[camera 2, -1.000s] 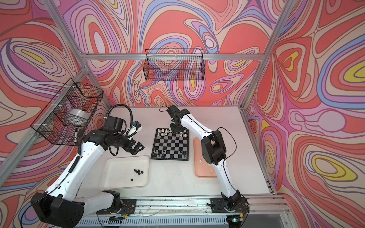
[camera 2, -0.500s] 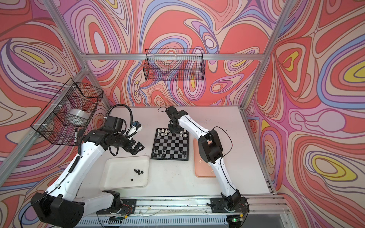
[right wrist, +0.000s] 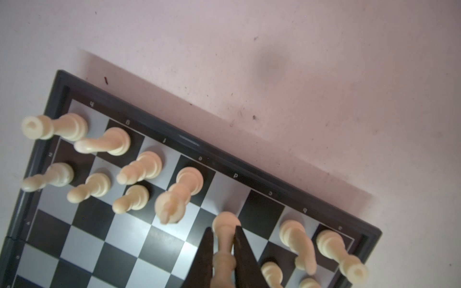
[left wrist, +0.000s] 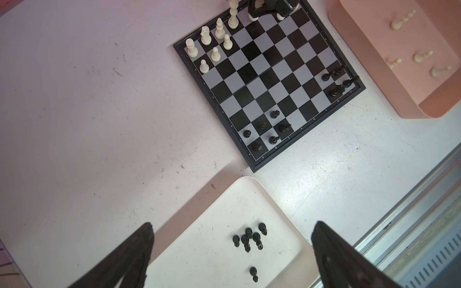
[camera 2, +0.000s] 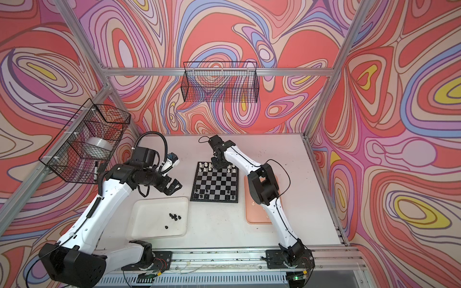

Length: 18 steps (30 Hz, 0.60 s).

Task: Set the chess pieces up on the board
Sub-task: 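Lower the held cream pawn onto a square beside the other cream pawns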

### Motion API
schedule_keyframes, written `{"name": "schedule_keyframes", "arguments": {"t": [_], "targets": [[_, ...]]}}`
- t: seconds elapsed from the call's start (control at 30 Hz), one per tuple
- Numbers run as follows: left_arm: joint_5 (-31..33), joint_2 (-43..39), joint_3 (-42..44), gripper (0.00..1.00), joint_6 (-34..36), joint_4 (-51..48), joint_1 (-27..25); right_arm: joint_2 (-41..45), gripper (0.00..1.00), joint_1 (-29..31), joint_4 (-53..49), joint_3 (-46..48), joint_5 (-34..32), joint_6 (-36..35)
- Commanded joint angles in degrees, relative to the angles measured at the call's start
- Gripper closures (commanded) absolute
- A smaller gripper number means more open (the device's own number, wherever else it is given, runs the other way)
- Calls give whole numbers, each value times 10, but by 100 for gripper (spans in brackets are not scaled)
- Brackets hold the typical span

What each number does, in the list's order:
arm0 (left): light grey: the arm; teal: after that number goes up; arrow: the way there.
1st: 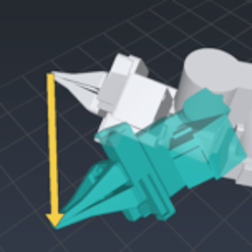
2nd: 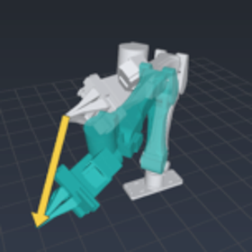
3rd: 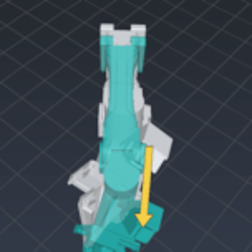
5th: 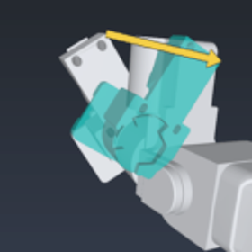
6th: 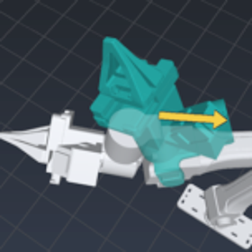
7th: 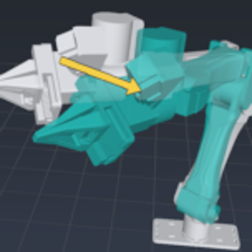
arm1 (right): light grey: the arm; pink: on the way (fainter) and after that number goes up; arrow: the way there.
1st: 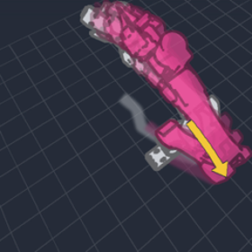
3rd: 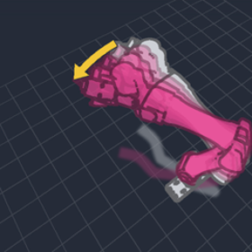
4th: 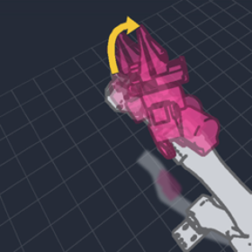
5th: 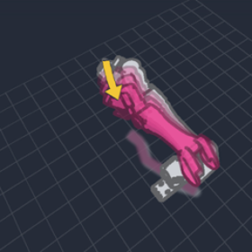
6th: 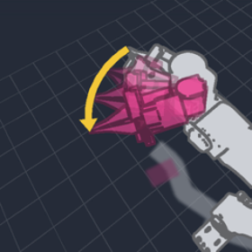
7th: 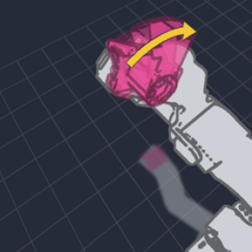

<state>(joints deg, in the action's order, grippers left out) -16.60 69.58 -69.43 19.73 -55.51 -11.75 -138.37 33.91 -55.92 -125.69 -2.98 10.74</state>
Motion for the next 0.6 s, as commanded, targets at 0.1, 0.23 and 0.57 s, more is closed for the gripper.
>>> {"name": "schedule_keyframes", "arguments": {"t": [0.1,0.23,0.57], "targets": [[3,-5,8,0,2,-6,-4,-14,85,4,16,-17,1,-5],[3,-4,9,0,3,-6,-4,-25,85,4,7,-29,1,-6],[4,-1,10,0,4,-3,-4,-32,84,5,5,-34,-2,-8]]}}
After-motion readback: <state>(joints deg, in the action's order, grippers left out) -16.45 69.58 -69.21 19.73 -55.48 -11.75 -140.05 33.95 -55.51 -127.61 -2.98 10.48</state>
